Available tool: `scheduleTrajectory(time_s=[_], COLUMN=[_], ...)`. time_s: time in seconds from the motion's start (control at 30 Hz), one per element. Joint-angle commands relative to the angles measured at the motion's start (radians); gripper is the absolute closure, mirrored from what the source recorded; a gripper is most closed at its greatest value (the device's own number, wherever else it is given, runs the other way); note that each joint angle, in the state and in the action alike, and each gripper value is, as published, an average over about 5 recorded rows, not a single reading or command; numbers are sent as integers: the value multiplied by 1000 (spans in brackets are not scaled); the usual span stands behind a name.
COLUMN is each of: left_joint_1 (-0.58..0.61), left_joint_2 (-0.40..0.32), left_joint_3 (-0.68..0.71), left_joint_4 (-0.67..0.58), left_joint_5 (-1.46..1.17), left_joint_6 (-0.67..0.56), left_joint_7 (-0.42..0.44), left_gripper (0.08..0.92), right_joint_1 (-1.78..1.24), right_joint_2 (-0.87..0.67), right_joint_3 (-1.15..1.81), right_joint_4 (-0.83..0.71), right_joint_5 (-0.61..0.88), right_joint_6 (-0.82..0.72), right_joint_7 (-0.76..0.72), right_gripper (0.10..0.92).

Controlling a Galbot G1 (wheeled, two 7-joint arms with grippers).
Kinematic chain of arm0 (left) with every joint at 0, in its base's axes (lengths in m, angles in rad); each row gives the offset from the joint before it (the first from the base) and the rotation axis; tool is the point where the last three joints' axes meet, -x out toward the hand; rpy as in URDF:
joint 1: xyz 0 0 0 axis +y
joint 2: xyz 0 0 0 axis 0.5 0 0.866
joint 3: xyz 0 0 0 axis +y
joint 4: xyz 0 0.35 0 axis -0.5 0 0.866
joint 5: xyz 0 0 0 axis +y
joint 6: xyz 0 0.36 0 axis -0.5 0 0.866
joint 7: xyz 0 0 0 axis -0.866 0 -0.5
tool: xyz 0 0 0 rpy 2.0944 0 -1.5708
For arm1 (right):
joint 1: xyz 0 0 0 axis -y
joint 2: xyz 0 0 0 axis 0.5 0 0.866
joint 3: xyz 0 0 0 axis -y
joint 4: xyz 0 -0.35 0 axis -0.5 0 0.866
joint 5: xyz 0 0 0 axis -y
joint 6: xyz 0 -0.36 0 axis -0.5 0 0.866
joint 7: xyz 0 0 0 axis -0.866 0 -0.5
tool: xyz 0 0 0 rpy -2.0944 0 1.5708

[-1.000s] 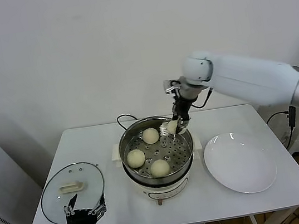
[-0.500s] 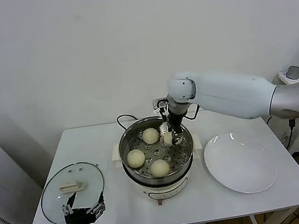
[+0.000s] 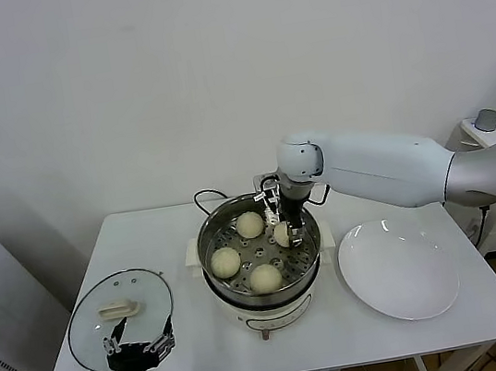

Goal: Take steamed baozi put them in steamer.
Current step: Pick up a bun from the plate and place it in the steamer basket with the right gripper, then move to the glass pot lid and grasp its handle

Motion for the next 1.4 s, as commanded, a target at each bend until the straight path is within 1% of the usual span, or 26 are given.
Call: scheduleTrajectory(time_s=[0.03,0.1,0.2,0.3,0.4,0.5,0.57,0.7,0.87,0.97,1.17,1.3,1.4], left_joint_1=[1,0,-1,-1,-5,-12,-17,-26,-41,-56,-92,-141,-184], left_joint_2=[-49,-49,-49,-49,-49,-49,-49,-49,-49,-49,-38,-33,-24], left_joint_3=[1,2,3,2,-1,-5,-8,-6,5,10,23,7,-26], left_joint_4=[-1,-2,-2,1,2,-3,-8,-14,19,40,59,92,138], left_joint_5=[-1,0,-1,-2,-30,-72,-82,-85,-77,-59,65,245,425], left_joint_6=[2,3,6,6,-16,-51,-67,-103,-162,-200,-242,-273,-318], left_joint_7=[0,1,2,1,-25,-75,-98,-116,-134,-137,-122,-122,-116], left_gripper=[177,177,177,177,177,177,177,177,177,177,177,177,177], right_joint_1=[-6,1,13,14,-23,-116,-211,-414,-619,-768,-1075,-1243,-1353], right_joint_2=[-17,-39,-85,-140,-205,-283,-321,-358,-393,-362,-190,-71,14], right_joint_3=[54,78,125,204,322,478,622,930,1163,1345,1723,1851,1916], right_joint_4=[13,23,39,57,82,116,137,172,187,191,213,244,286], right_joint_5=[-14,-11,-8,2,34,120,143,135,150,164,238,282,309], right_joint_6=[-6,-5,0,14,58,131,170,242,361,407,472,541,544], right_joint_7=[19,15,2,-7,20,126,191,318,492,577,753,891,950], right_gripper=[327,269,216,204,203,203,203,203,203,203,203,203,203])
